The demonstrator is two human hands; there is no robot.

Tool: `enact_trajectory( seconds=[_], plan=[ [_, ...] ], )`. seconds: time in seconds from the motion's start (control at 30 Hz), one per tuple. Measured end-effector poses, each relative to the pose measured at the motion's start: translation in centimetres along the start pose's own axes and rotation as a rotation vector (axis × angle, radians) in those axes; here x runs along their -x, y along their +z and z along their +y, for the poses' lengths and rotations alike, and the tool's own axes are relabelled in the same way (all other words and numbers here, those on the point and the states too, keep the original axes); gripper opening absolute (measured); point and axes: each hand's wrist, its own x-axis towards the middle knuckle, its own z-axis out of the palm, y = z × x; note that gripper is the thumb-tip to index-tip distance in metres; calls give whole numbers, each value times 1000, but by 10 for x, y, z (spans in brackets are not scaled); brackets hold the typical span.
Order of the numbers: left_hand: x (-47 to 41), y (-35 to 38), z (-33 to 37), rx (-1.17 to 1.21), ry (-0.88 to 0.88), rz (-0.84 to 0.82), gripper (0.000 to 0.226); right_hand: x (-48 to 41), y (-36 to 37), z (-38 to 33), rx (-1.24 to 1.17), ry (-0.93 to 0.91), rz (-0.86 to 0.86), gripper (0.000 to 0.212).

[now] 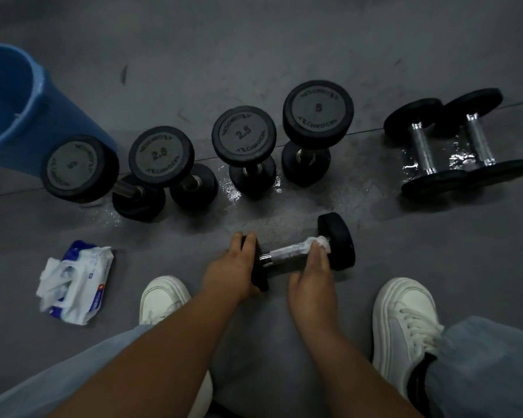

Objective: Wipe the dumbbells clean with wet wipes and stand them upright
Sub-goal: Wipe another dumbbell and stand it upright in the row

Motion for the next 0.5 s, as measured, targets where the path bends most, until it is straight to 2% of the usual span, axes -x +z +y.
enact_trajectory(
  seconds=[0.07, 0.13, 0.23, 0.33, 0.37, 0.47, 0.5],
  plan=[
    [2, -1, 2, -62, -11, 3, 120, 0, 0, 7, 81, -30, -73, 72],
    [7, -1, 6, -90, -14, 18, 123, -1, -1, 11, 138, 30, -105, 75],
    [18, 7, 14, -48, -17, 62, 120, 7, -1, -1, 11, 182, -99, 70],
    [33, 13, 20, -12, -22, 74, 115, 8, -2, -11, -96, 1, -49, 71],
    [37, 12, 20, -13, -23, 61, 114, 3, -2, -10, -89, 18, -40, 70],
    [50, 2, 25, -43, -34, -15, 114, -4, -6, 1, -154, 321, -113, 65],
    [52, -2, 27, -52, -41, -36, 115, -2, -8, 6, -163, 336, -130, 63]
  ],
)
